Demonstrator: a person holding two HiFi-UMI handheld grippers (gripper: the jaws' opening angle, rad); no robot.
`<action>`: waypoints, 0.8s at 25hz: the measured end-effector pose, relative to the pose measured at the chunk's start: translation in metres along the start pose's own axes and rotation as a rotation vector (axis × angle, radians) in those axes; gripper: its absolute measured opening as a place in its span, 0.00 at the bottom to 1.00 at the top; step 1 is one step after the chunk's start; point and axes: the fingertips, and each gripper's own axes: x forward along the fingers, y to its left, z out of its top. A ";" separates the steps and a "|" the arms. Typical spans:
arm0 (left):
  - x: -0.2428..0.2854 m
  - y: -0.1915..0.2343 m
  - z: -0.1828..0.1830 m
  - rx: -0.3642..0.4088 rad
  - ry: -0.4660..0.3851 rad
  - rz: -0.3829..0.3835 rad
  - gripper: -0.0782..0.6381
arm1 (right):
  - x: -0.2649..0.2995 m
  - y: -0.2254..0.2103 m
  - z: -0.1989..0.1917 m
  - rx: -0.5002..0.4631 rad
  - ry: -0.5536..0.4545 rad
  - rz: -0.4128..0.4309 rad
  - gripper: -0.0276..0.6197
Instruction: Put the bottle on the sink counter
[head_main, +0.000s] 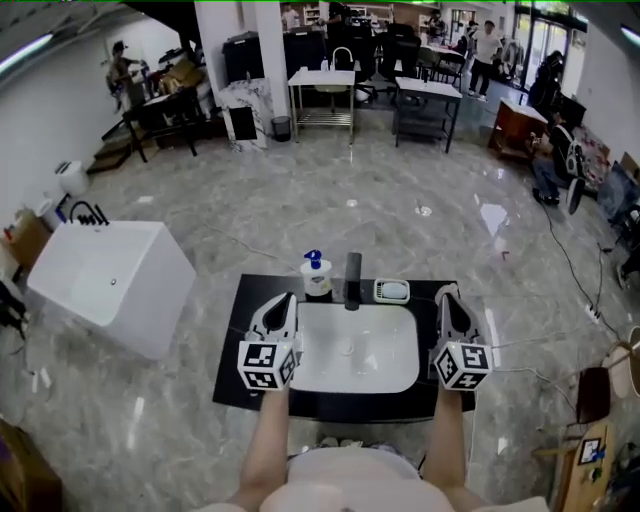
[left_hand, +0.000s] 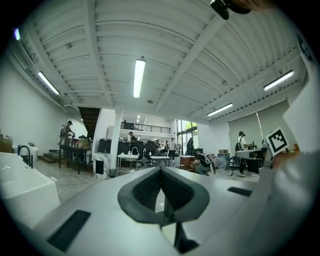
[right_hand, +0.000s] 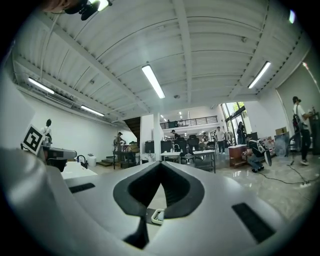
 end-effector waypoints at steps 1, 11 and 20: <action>-0.003 0.002 -0.002 -0.002 0.001 0.004 0.15 | -0.001 0.002 -0.002 0.002 0.002 0.002 0.07; -0.011 0.001 -0.010 -0.036 0.013 0.009 0.15 | -0.020 -0.005 0.001 -0.023 0.005 -0.031 0.07; -0.020 -0.006 -0.007 -0.039 0.007 -0.001 0.15 | -0.035 0.000 0.001 -0.028 0.011 -0.028 0.06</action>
